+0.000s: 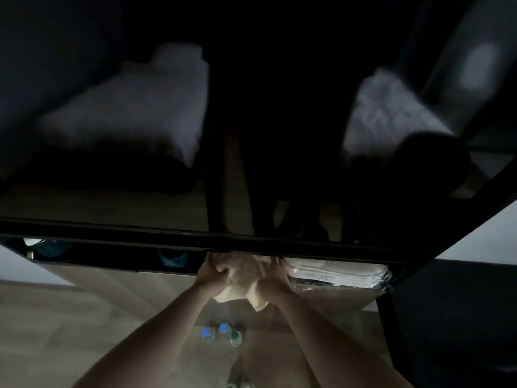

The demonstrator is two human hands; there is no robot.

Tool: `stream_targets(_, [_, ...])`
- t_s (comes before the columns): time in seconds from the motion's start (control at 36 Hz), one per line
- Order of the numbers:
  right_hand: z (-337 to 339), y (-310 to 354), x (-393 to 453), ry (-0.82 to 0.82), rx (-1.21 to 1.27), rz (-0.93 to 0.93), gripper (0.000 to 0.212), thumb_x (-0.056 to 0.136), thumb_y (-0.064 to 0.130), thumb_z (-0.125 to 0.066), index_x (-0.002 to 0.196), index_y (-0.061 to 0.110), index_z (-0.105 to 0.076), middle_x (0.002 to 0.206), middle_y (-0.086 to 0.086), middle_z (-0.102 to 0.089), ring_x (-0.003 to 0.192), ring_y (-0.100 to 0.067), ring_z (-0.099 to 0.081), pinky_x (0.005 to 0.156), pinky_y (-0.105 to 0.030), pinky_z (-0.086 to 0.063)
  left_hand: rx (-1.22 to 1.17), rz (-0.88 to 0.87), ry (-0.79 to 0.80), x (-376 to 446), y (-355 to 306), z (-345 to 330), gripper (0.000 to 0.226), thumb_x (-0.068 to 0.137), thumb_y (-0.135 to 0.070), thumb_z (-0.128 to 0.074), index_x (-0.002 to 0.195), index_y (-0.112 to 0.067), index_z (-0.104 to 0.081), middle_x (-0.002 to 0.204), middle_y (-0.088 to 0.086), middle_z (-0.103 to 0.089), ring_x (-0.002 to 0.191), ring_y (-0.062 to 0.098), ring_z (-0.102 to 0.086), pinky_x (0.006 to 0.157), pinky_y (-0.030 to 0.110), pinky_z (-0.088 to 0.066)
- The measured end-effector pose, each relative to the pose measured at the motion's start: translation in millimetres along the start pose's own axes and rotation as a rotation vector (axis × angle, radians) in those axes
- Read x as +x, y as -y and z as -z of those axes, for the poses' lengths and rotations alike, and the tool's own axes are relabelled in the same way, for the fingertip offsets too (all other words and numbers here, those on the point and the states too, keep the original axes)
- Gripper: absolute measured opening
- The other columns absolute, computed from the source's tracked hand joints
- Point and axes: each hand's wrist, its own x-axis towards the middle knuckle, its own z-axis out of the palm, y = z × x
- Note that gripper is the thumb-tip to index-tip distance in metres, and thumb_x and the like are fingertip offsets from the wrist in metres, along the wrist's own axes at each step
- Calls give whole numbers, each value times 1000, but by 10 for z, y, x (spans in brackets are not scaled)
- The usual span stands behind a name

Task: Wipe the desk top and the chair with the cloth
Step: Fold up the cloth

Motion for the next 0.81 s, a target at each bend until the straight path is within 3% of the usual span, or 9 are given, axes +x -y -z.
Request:
stream_targets(0.06, [-6,36,5,-63,61,-34,71,85,5,-57,152,6,-34,154,-11,-42,144,-29,-39,112,-33,-38,59,-5,-4,63,65,-9,38,92,-12,-70,127,-10,-57,119,10,-65,114,34,-63,84,26,-42])
stream_targets(0.14, [-12,60,97,-189,161,-47,34,83,15,-66,116,6,-67,117,-13,-71,115,-31,-65,89,-35,-55,-32,19,-134,145,103,-34,17,85,-15,-78,93,-8,-65,86,3,-70,90,29,-68,69,27,-44])
stream_targets(0.25, [31,156,152,-290,197,62,33,88,9,-61,120,5,-66,117,-15,-68,113,-34,-61,92,-36,-50,-247,55,-304,177,43,-18,21,88,-12,-73,74,-1,-62,69,6,-64,75,28,-64,67,29,-43])
stream_targets(0.36, [-7,108,249,-297,34,84,35,97,11,-52,130,2,-60,130,-21,-61,121,-38,-55,98,-38,-45,-254,40,-229,276,42,-47,22,86,-20,-80,87,0,-73,86,13,-75,87,27,-69,79,38,-52])
stream_targets(0.47, [-133,-22,193,-295,-90,78,35,94,14,-55,126,4,-63,131,-23,-57,128,-37,-47,104,-38,-42,112,-60,-245,227,86,-26,42,80,-41,-80,94,-3,-76,104,18,-70,109,35,-62,87,36,-50])
stream_targets(0.53, [-150,-35,141,-316,-182,132,38,92,16,-56,129,10,-64,136,-21,-53,133,-35,-41,107,-39,-41,142,-43,-245,173,120,11,52,79,-50,-75,105,-6,-71,109,15,-69,110,36,-62,83,35,-48])
stream_targets(0.61, [-151,-19,78,-380,-259,145,42,91,17,-61,131,5,-59,138,-18,-49,134,-35,-37,110,-39,-38,180,14,-203,92,99,14,41,93,-45,-65,104,-6,-71,106,20,-73,106,41,-67,78,36,-48])
stream_targets(0.72, [-189,-46,93,-506,-396,192,34,75,18,-80,107,9,-74,113,-16,-67,111,-37,-57,94,-42,-51,163,-46,-219,-23,70,-37,32,96,-40,-66,98,-9,-76,101,18,-75,102,40,-69,80,36,-50])
stream_targets(0.81, [-225,-60,9,-356,-390,267,33,86,7,-62,114,23,-71,123,-6,-61,121,-29,-53,95,-39,-51,129,-210,-187,-91,154,-91,6,95,-22,-68,97,-21,-74,98,8,-76,95,31,-72,81,36,-55])
